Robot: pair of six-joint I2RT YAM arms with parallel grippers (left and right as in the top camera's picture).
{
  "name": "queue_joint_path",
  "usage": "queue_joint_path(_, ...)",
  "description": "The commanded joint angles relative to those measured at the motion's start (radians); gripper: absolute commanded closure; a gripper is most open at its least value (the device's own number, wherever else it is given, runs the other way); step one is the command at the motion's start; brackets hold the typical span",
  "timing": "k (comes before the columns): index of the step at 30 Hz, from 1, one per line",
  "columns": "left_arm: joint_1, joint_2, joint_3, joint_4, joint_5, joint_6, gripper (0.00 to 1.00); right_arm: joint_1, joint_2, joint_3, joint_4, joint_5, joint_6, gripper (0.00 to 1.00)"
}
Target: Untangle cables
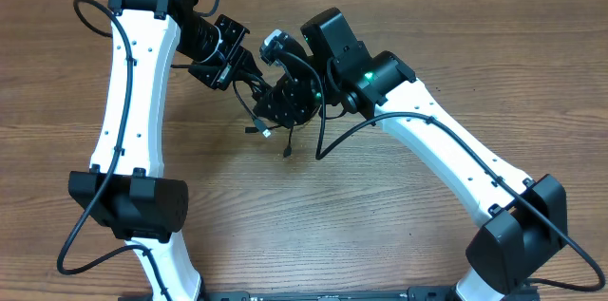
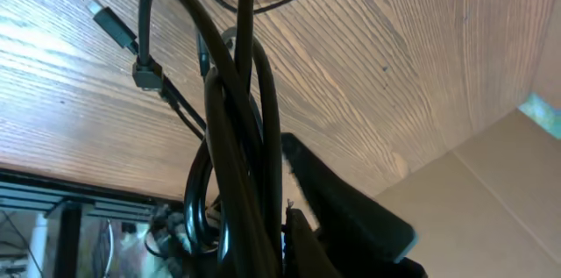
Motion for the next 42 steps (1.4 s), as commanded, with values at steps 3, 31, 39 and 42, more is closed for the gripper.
queue_joint_path(3, 0.033, -0.023, 0.008, -0.005, 0.046, -0.056, 0.96, -0.005, -0.04, 0.012, -0.018, 0.011, -0.01, 0.56)
queue_joint_path(31, 0.095, -0.023, 0.008, -0.005, -0.218, 0.055, 0.0, -0.048, -0.04, 0.012, -0.035, -0.098, 0.002, 0.96)
queue_joint_path(39, 0.095, -0.023, 0.008, -0.005, -0.058, 0.249, 0.26, -0.09, -0.04, 0.012, 0.092, -0.126, 0.13, 0.96)
queue_joint_path(42, 0.093, -0.023, 0.008, -0.005, -0.059, 0.249, 0.24, -0.108, -0.04, 0.012, 0.109, -0.185, 0.138, 0.96)
